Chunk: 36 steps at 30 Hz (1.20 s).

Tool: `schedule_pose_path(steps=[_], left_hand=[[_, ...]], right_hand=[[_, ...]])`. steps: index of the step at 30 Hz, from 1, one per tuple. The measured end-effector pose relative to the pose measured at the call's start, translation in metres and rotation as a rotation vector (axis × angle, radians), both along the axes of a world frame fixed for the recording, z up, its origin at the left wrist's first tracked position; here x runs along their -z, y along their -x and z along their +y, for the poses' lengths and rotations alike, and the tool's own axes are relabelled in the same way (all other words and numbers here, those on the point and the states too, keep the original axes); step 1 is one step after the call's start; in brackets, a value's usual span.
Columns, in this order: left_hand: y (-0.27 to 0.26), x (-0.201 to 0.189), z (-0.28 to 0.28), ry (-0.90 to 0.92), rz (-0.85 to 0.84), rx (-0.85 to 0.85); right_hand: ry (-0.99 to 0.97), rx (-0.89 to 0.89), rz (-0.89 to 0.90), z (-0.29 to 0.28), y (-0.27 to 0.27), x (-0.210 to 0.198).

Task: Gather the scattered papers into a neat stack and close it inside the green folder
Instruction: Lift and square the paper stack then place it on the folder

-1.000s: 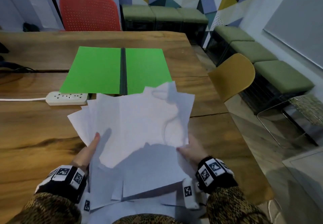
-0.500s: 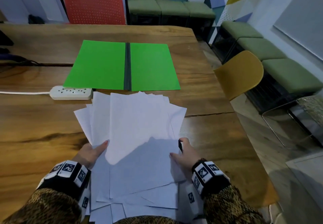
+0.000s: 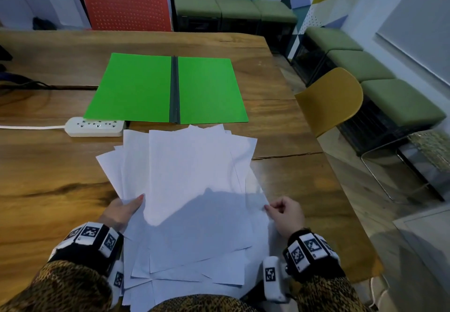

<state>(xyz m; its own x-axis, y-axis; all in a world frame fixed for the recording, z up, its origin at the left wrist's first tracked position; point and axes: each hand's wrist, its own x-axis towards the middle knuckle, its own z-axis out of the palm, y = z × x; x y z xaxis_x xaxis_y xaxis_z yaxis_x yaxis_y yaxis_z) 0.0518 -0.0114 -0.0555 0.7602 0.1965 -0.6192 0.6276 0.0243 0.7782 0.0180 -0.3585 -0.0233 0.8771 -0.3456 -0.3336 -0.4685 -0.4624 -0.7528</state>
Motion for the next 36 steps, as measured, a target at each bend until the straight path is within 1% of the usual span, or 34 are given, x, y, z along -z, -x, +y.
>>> schedule_pose_path(steps=[2,4,5,7,8,9,11,12,14,15,16,17,19,20,22,23,24,25,27,28,30,32,34,36], left_hand=[[0.001,-0.001,0.000,0.017,0.006,-0.016],[0.002,-0.001,0.001,0.035,0.007,-0.003],[0.003,-0.002,0.001,0.046,0.001,0.006],[0.006,-0.003,0.000,0.063,-0.025,0.035],[0.007,-0.002,-0.001,0.059,-0.034,0.055],[0.009,-0.003,-0.002,0.046,-0.037,0.073],[0.012,-0.002,-0.001,0.064,-0.055,0.065],[0.014,-0.004,-0.001,0.093,-0.070,0.049],[0.017,-0.006,0.002,0.196,-0.098,0.048],[0.018,-0.008,0.002,0.249,-0.102,0.076],[0.019,-0.009,0.003,0.294,-0.101,0.114],[0.020,-0.010,0.005,0.324,-0.107,0.144],[0.022,-0.024,0.000,0.322,-0.100,0.222],[0.022,-0.028,0.000,0.312,-0.100,0.258],[0.020,-0.045,-0.005,0.295,-0.076,0.337],[0.016,-0.048,-0.005,0.278,-0.078,0.394],[0.011,-0.049,-0.004,0.242,-0.083,0.451],[0.006,-0.053,-0.006,0.207,-0.080,0.502],[0.001,-0.059,-0.010,0.254,-0.107,0.543],[-0.001,-0.064,-0.015,0.279,-0.140,0.525],[-0.004,-0.072,-0.022,0.333,-0.206,0.406],[-0.006,-0.078,-0.025,0.376,-0.248,0.322],[-0.009,-0.085,-0.033,0.285,-0.272,0.399],[-0.014,-0.094,-0.043,0.257,-0.357,0.391]], right_hand=[[0.005,0.037,0.021,0.015,0.002,0.010],[-0.027,0.035,0.069,0.037,0.004,0.022],[-0.051,0.008,0.086,0.049,0.005,0.026],[-0.040,-0.121,0.127,0.065,0.005,0.025],[-0.006,-0.167,0.127,0.066,0.002,0.022],[0.029,-0.172,0.091,0.063,-0.004,0.021],[0.041,-0.107,0.030,0.053,-0.017,0.016],[0.007,-0.084,0.023,0.047,-0.024,0.014],[-0.091,-0.117,0.071,0.041,-0.033,0.010],[-0.139,-0.129,0.084,0.040,-0.037,0.010],[-0.199,-0.108,0.089,0.041,-0.039,0.008],[-0.267,-0.078,0.049,0.040,-0.042,0.009],[-0.451,0.016,-0.024,0.037,-0.045,0.009],[-0.559,0.052,-0.009,0.035,-0.045,0.007],[-0.783,0.051,0.096,0.030,-0.040,-0.002],[-0.862,-0.003,0.145,0.030,-0.036,-0.010],[-0.876,-0.066,0.179,0.028,-0.035,-0.013],[-0.840,-0.108,0.196,0.027,-0.034,-0.017],[-0.715,-0.130,0.177,0.020,-0.035,-0.024],[-0.679,-0.119,0.152,0.014,-0.037,-0.025],[-0.646,-0.121,0.163,-0.003,-0.037,-0.032],[-0.673,-0.153,0.177,-0.016,-0.037,-0.035],[-0.711,-0.199,0.144,-0.018,-0.038,-0.037],[-0.719,-0.218,0.047,-0.012,-0.037,-0.043]])
